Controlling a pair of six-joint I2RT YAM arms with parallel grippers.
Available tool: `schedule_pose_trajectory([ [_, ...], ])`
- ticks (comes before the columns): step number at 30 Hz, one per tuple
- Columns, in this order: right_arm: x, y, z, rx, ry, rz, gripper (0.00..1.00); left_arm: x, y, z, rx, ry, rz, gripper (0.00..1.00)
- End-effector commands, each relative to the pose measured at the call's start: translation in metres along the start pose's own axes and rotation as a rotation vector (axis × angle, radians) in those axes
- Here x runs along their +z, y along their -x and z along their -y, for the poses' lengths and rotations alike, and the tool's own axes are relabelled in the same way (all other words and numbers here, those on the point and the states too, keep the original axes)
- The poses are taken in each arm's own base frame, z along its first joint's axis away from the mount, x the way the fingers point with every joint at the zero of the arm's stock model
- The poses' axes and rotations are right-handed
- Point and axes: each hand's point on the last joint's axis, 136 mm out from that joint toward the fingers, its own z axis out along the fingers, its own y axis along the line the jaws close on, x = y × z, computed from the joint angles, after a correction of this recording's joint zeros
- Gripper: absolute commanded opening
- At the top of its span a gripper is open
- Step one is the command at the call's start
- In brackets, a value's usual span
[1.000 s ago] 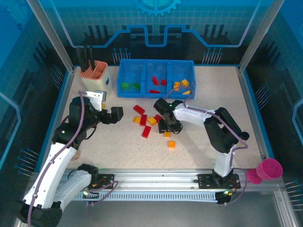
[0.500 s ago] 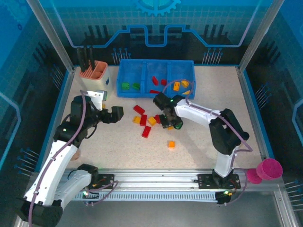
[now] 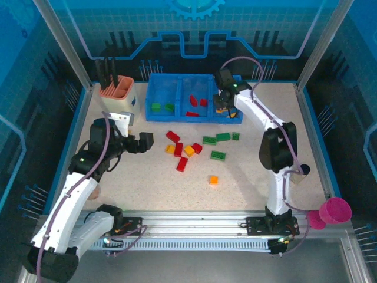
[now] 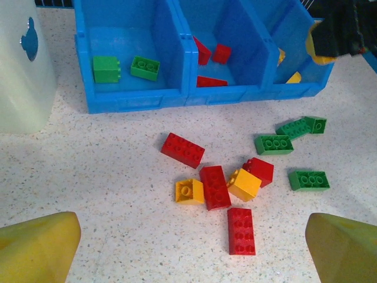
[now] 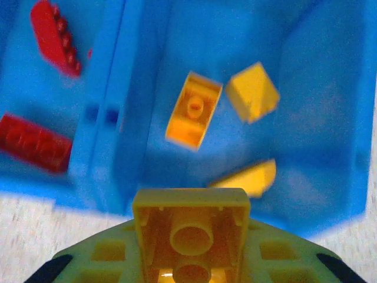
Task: Sort the legos into containers by color
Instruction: Place the lego in the container.
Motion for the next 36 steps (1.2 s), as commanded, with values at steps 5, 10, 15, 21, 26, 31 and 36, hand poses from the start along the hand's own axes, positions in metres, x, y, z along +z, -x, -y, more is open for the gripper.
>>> schedule_pose_trajectory([
  [5,0.062,0.047,0.02,-0.009,-0.037,0.053,0.27,-0.002,0.004,-0.007,0.033,0.041,0.0,0.99],
  [10,0.095,0.061,0.029,0.006,-0.03,0.078,0.27,0.001,0.004,-0.016,0.037,0.084,-0.004,0.99],
  [15,0.119,0.069,0.024,0.003,0.006,0.118,0.3,0.006,0.004,-0.018,0.036,0.095,-0.019,0.99],
  [21,0.136,0.075,0.015,0.029,0.038,0.154,0.4,0.009,0.007,-0.016,0.021,0.085,-0.031,0.99],
  [26,0.122,0.08,0.015,0.005,0.035,0.166,0.44,0.01,0.004,-0.017,0.016,0.087,-0.034,0.99],
  [31,0.096,0.077,0.019,-0.003,0.036,0.148,0.46,0.012,0.007,-0.016,0.027,0.084,-0.025,0.99],
  [36,0.051,0.067,0.015,0.012,0.042,0.138,0.47,0.009,0.012,-0.011,0.031,0.059,-0.004,0.99],
])
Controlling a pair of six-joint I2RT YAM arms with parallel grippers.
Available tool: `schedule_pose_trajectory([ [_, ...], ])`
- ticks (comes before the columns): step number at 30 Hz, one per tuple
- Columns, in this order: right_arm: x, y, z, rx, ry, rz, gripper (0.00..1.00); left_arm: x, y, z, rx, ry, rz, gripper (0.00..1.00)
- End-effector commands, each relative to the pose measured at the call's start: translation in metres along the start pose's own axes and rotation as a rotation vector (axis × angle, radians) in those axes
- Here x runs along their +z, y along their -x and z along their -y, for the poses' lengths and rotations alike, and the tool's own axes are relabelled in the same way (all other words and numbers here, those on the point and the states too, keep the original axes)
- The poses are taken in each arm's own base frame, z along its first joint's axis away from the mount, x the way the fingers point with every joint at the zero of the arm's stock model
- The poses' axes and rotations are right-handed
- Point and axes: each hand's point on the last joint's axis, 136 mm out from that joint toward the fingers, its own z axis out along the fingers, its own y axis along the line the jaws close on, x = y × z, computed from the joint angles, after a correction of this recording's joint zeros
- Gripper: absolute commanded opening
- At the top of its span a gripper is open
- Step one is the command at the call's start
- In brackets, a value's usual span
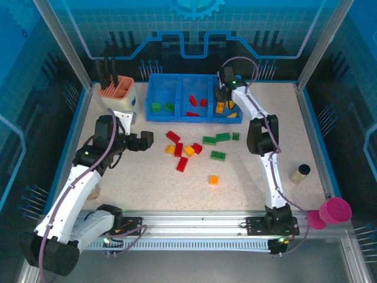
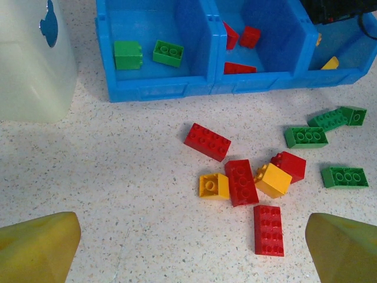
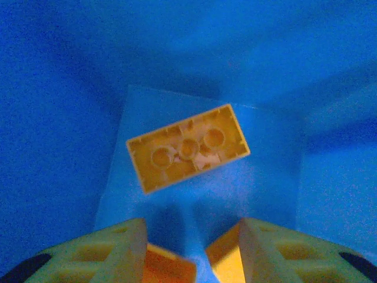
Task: Sort the legos into containers by color
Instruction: Place the lego in the container, then pick up the lego from the bottom-center of the table.
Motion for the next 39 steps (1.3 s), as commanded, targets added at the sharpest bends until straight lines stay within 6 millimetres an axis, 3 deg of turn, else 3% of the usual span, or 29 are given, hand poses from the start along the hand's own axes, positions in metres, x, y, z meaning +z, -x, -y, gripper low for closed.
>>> schedule_pose_trajectory([
  [1,-0.075,0.023,-0.009,0.026,0.028,0.083,0.49,-0.011,0.02,0.005,0.013,-0.025,0.064,0.99],
  [3,-0.103,0.014,-0.013,0.062,0.043,0.09,0.5,-0.016,0.024,0.01,0.012,-0.049,0.08,0.99],
  [6,-0.139,-0.016,-0.022,0.119,0.066,0.039,0.5,-0.021,0.024,0.014,0.009,-0.074,0.095,0.99],
  [13,-0.19,-0.141,-0.062,0.18,0.088,-0.146,0.52,-0.03,0.019,0.016,-0.003,-0.086,0.119,0.99],
  [16,-0.208,-0.182,-0.074,0.164,0.073,-0.15,0.53,-0.036,0.02,0.019,-0.001,-0.097,0.133,0.99],
  [22,-0.215,-0.264,-0.09,0.208,0.066,-0.336,0.63,-0.048,0.024,0.019,0.004,-0.081,0.176,0.99],
  [25,-0.214,-0.296,-0.102,0.275,0.085,-0.418,0.67,-0.052,0.024,0.022,0.004,-0.102,0.19,0.99],
  [31,-0.211,-0.331,-0.114,0.291,0.09,-0.503,0.69,-0.055,0.023,0.021,0.004,-0.092,0.204,0.99],
  [39,-0.198,-0.353,-0.123,0.296,0.088,-0.525,0.67,-0.055,0.02,0.02,0.015,-0.085,0.203,0.99],
])
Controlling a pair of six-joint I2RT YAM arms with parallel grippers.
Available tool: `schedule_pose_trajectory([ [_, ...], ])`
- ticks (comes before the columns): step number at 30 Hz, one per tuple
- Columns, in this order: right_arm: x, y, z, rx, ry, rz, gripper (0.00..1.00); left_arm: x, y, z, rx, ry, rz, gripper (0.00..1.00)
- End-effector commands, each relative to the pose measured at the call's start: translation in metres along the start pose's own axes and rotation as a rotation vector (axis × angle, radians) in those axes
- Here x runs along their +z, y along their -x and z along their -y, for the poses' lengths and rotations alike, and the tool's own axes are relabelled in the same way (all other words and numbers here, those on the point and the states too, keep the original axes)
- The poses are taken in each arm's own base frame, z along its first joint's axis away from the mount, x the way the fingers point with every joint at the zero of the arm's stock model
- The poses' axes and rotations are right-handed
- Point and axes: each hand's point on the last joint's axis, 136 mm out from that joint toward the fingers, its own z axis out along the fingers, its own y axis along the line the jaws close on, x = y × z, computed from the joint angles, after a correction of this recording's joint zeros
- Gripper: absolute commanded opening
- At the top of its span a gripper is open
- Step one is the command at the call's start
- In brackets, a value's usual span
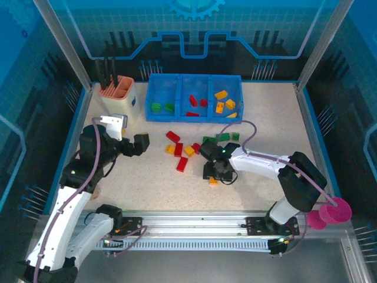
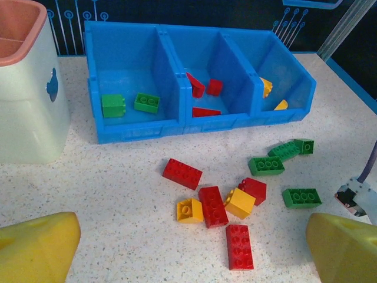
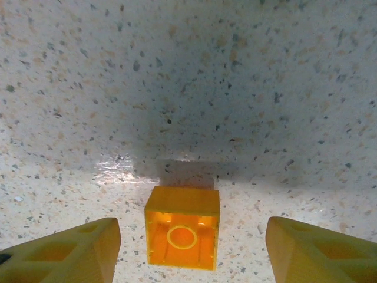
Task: Sort the legos into containers by color
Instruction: Pick up the lego from the bottom-center of the table, then place the lego in the container.
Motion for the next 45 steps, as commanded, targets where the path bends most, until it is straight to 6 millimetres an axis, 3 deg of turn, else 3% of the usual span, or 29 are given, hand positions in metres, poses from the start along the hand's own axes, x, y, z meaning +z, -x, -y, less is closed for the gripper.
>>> schedule_pose_trajectory([
  [1,0.011,-0.007,-0.005,0.018,-0.005,-0.024,0.67,0.0,0.001,0.0,-0.006,0.001,0.016,0.99],
  [5,0.018,-0.01,-0.009,-0.012,-0.026,-0.038,0.59,0.0,0.0,0.0,-0.006,0.002,0.013,0.99],
  [10,0.02,-0.016,-0.004,-0.039,-0.061,-0.071,0.38,0.003,-0.001,0.0,-0.005,0.003,0.006,0.99],
  [14,0.003,-0.002,0.006,-0.078,-0.094,-0.037,0.28,0.003,-0.002,-0.002,-0.003,0.009,0.002,0.99],
  [18,-0.027,0.043,0.016,-0.118,-0.09,0.044,0.28,0.005,-0.003,-0.002,-0.001,0.011,-0.006,0.99],
  [24,-0.078,0.157,0.026,-0.198,-0.112,0.296,0.28,0.005,0.001,-0.006,0.008,0.033,-0.007,0.99],
  [28,-0.09,0.231,0.033,-0.165,-0.115,0.414,0.28,-0.007,0.013,-0.012,0.018,0.085,0.053,0.99],
  [31,-0.085,0.277,0.028,-0.157,-0.083,0.467,0.28,-0.011,0.018,-0.017,0.032,0.119,0.07,0.99],
  [37,-0.061,0.347,0.023,-0.182,-0.094,0.477,0.27,-0.008,0.017,-0.02,0.029,0.134,0.061,0.99],
  [41,-0.044,0.372,0.034,-0.17,-0.109,0.444,0.28,-0.005,0.012,-0.023,0.021,0.141,0.045,0.99],
  [45,-0.021,0.369,0.041,-0.152,-0.111,0.389,0.31,-0.001,0.011,-0.026,0.017,0.155,0.039,0.99],
])
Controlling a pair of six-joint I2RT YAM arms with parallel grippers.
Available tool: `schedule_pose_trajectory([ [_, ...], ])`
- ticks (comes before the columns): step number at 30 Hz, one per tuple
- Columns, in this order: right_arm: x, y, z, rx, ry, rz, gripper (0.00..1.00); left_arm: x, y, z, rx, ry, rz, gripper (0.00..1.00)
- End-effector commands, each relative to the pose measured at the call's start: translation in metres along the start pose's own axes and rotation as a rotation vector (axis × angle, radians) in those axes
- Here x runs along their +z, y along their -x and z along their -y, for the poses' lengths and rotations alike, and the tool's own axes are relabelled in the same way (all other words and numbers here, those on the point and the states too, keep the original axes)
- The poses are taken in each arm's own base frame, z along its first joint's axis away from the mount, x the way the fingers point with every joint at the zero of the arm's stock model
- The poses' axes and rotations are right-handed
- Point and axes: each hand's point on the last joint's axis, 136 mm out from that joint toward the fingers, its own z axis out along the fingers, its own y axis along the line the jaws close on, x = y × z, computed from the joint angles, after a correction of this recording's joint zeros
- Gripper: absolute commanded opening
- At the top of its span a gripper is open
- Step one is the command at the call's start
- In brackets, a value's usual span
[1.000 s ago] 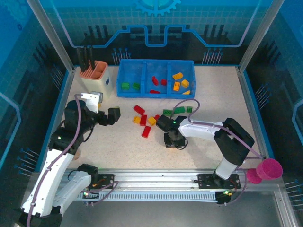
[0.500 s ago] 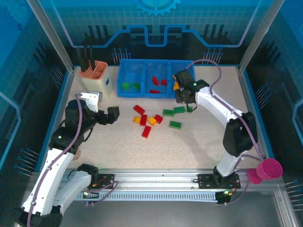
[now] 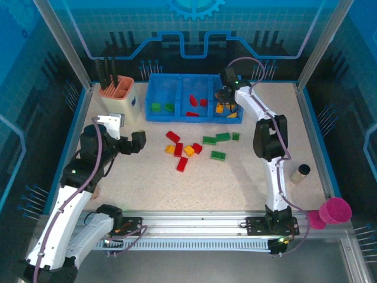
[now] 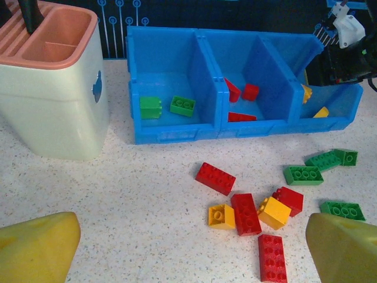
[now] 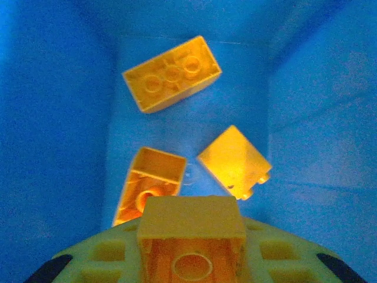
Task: Sort the legos into containers by color
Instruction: Place the lego in the container.
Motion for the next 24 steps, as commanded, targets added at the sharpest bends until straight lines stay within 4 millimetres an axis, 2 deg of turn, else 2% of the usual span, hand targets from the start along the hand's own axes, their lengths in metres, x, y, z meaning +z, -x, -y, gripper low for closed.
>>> schedule_pose_trajectory([
  [1,0.008,-0.014,0.006,-0.011,-0.003,-0.07,0.32,-0.001,0.01,-0.004,0.01,0.025,0.029,0.99],
  [14,0.03,-0.056,0.01,-0.011,-0.024,-0.177,0.39,0.004,0.007,-0.002,0.007,0.012,0.024,0.99],
  [22,0.015,-0.052,0.003,-0.035,-0.007,-0.163,0.47,0.001,0.007,-0.005,0.007,0.024,0.036,0.99],
  [24,-0.005,-0.041,0.0,-0.047,0.0,-0.129,0.47,0.001,0.008,-0.005,0.006,0.022,0.039,0.99],
])
